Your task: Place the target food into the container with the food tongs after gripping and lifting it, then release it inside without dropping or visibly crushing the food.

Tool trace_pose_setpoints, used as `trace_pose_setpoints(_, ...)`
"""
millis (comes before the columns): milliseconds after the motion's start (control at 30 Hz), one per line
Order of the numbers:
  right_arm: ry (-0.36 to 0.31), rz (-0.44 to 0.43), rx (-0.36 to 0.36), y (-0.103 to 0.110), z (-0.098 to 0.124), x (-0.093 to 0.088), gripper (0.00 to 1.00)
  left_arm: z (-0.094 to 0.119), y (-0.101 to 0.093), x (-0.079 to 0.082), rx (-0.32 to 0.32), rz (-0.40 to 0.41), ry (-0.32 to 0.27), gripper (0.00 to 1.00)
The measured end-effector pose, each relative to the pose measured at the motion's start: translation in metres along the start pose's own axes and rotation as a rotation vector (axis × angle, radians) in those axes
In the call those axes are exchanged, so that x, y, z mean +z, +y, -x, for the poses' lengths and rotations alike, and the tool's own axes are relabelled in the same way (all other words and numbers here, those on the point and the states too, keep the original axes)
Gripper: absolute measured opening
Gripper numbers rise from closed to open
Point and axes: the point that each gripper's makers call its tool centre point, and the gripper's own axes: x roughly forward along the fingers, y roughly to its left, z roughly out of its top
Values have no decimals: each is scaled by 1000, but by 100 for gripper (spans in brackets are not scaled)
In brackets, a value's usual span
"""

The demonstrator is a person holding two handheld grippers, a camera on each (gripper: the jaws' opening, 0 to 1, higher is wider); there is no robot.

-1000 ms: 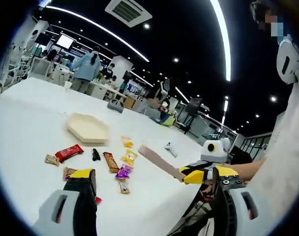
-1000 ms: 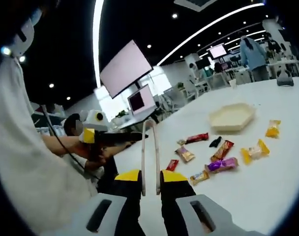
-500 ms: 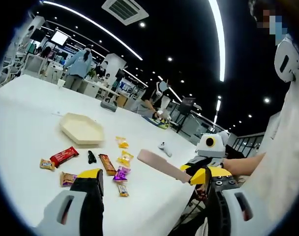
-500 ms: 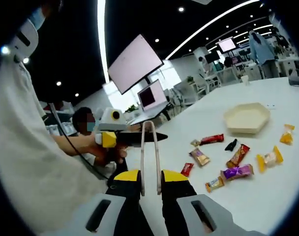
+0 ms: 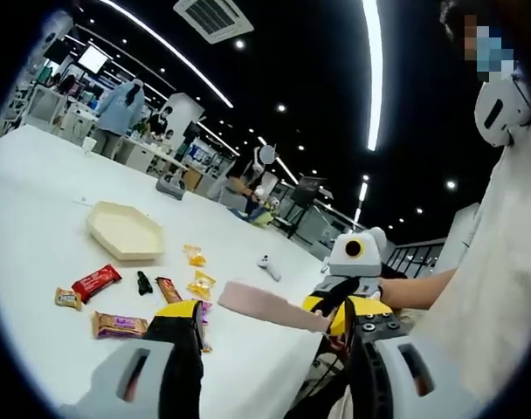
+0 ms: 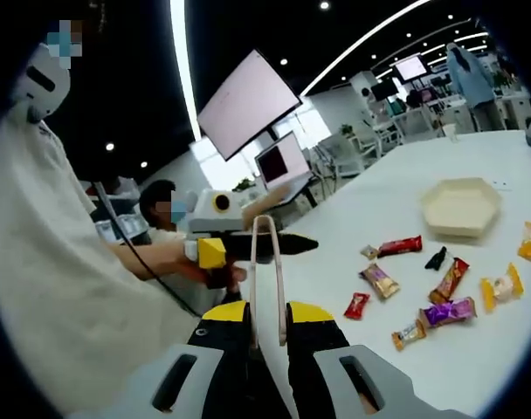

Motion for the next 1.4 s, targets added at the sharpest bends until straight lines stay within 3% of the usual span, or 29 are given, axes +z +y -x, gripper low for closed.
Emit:
trace_pose_setpoints(400, 22, -16, 5, 18, -27, 0, 15, 18, -3, -3, -92, 17, 27, 36)
trace_pose_setpoints(1000, 12, -25, -20, 30, -65, 6, 17, 54, 0, 8, -200, 95, 24, 25)
trace_pose_setpoints(1133, -1, -39, -20, 26, -68, 10, 18, 56, 5, 11, -196, 107, 6, 24)
trace_pose_setpoints(1267, -18, -51, -28, 23, -67, 19, 21, 55, -2, 24, -236, 180, -64, 19)
trace_pose_setpoints(1400, -47, -64, -33, 22, -67, 25, 23, 55, -2, 31, -219, 125, -105, 18)
